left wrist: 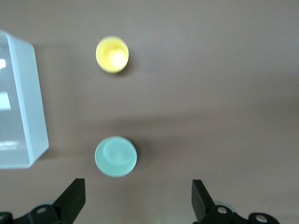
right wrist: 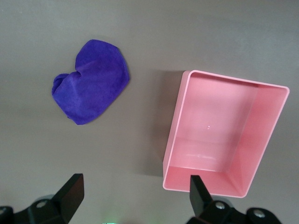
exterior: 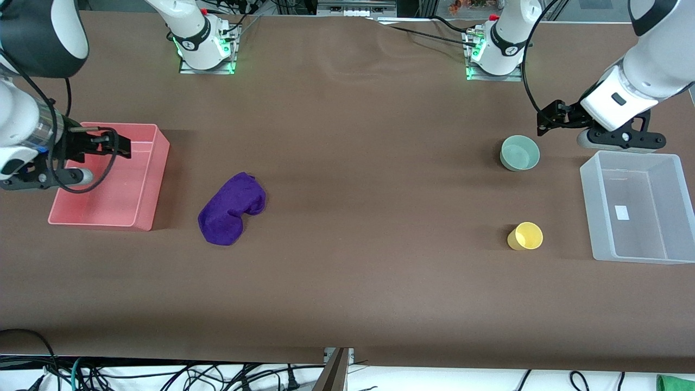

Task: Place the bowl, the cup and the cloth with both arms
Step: 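Reach the right gripper to the purple cloth while the left gripper reaches the green bowl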

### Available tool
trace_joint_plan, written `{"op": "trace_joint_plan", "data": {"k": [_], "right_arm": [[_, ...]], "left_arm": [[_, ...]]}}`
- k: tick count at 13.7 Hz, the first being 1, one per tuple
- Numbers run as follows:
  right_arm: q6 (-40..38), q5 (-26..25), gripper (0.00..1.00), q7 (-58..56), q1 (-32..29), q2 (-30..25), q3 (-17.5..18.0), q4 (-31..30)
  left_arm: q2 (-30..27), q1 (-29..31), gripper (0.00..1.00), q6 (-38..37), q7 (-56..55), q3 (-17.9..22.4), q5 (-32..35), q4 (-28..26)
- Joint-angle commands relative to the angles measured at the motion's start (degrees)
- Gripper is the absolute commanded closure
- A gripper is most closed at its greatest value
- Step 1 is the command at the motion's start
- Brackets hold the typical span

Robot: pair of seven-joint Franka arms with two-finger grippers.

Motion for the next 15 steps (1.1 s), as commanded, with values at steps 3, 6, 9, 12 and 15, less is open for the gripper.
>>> {"op": "trace_joint_plan", "data": {"k": [3, 6, 9, 12, 15], "right_arm": [[2.0, 0.9, 0.0, 2.6, 2.7, 1.5, 0.2, -2.2], [12.0, 2.6, 0.0, 9.0, 3.5, 3.2, 2.7, -8.8], [23.7, 2.6, 0.0, 12.0, 3.9, 5.9, 3.7, -15.3], [36.6, 2.7, 0.0, 12.9, 4.6, 10.6, 4.2, -19.4], [46.7, 2.6, 0.0, 14.3, 5.2, 14.6, 4.2, -22.5]], "left_arm": [[5.4, 4.3, 0.0, -3.5, 15.4, -0.1, 2.6, -0.2], [5.9, 4.8, 0.0, 5.9, 23.7, -0.2, 6.9, -7.7], [5.9, 6.2, 0.0, 16.2, 33.4, -0.3, 6.9, -16.3], [5.9, 6.8, 0.0, 28.1, 42.8, -0.3, 6.9, -25.8], [6.0, 6.8, 0.0, 38.1, 47.7, -0.3, 7.0, -34.8]]}}
